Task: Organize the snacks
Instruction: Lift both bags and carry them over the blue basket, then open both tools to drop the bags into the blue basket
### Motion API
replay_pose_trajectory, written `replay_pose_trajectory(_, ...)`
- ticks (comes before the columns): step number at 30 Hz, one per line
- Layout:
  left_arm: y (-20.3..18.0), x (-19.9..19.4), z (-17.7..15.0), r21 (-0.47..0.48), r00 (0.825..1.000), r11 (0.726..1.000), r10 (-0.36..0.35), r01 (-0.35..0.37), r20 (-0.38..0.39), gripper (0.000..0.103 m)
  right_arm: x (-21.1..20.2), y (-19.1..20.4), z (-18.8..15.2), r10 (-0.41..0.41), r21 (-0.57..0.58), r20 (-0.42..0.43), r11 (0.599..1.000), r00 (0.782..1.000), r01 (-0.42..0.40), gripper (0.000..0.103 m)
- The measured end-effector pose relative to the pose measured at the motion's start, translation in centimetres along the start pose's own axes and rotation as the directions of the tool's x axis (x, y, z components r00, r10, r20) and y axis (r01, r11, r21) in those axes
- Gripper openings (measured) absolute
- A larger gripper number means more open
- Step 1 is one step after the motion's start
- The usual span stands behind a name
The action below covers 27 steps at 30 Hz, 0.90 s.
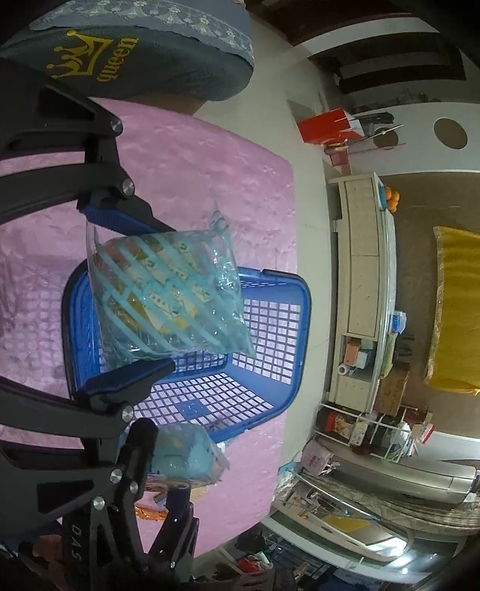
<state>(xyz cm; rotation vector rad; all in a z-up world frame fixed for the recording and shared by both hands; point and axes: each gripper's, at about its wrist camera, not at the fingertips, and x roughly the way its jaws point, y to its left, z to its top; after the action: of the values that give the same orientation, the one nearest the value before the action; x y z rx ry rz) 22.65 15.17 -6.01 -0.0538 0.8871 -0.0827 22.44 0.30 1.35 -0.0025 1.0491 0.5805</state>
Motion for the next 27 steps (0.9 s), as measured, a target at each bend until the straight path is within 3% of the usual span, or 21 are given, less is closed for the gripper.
replay_pose_trajectory(12, -1.1, 1.2, -1.4, 0.07, 0.999, 0.998, 0.007, -0.004, -0.051, 0.06, 0.5, 1.1, 0.1, -0.046, -0.068, -0.016, 0.997, 0.999, 0.044, 0.071)
replay_pose_trajectory(27, -0.8, 0.3, -1.3, 0.052, 0.997, 0.998, -0.023, 0.027, -0.079, 0.061, 0.1, 0.6, 0.4, -0.066, -0.074, -0.021, 0.995, 0.998, 0.064, 0.071)
